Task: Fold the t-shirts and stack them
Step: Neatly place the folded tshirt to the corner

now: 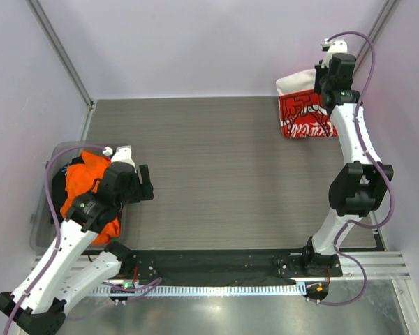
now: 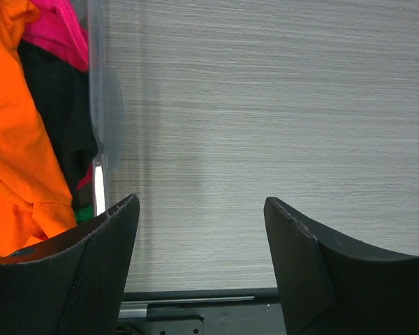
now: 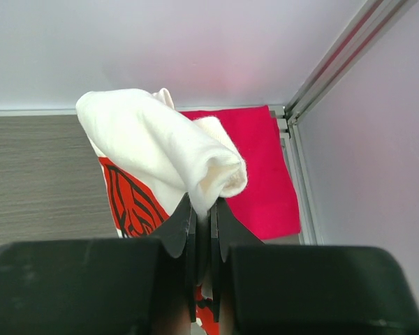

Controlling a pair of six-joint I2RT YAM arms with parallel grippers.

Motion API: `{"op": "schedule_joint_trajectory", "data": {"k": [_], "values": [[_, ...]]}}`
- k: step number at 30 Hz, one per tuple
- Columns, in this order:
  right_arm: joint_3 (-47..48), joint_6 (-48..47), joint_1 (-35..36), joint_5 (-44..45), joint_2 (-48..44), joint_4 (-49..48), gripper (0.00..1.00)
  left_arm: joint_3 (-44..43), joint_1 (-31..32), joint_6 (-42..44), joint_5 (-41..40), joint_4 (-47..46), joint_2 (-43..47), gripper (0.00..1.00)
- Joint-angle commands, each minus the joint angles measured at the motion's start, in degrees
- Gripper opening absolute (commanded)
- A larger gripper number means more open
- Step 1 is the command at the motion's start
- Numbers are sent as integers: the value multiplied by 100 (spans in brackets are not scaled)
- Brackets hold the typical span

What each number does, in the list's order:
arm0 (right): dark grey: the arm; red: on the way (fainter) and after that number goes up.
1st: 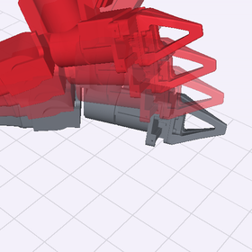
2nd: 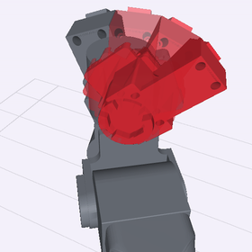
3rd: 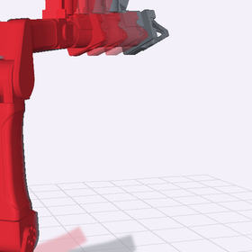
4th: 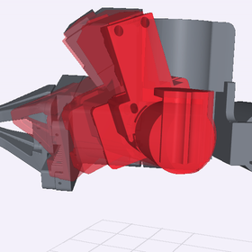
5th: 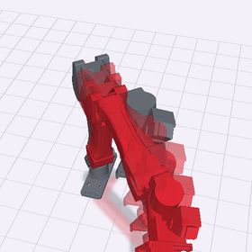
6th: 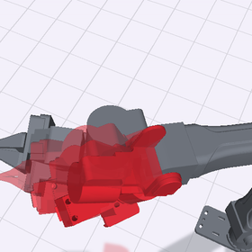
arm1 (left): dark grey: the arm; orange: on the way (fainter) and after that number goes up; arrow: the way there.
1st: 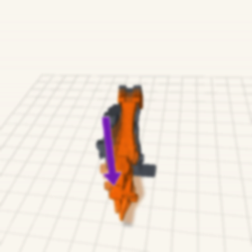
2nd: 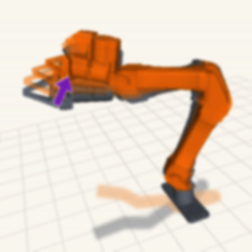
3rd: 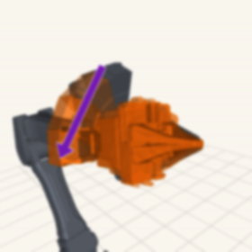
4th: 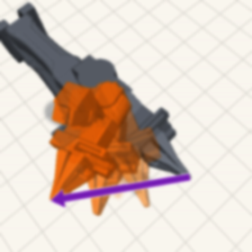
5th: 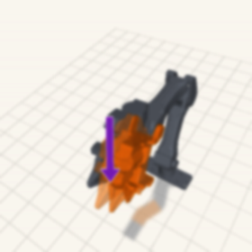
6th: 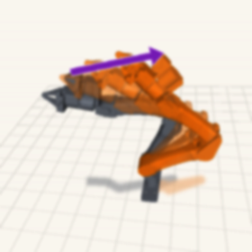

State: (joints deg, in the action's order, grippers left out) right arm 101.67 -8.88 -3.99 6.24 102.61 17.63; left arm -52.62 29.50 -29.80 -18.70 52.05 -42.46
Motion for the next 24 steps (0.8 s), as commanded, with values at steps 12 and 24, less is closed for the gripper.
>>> {"op": "schedule_joint_trajectory", "data": {"k": [12,24], "values": [[1408,-351,-190,35,1102,-365,1,15,-32,-70,-152,-196,-87,73],[2771,193,-392,2478,2941,-1534,100,6,-23,-87,-195,-187,-26,73]]}}
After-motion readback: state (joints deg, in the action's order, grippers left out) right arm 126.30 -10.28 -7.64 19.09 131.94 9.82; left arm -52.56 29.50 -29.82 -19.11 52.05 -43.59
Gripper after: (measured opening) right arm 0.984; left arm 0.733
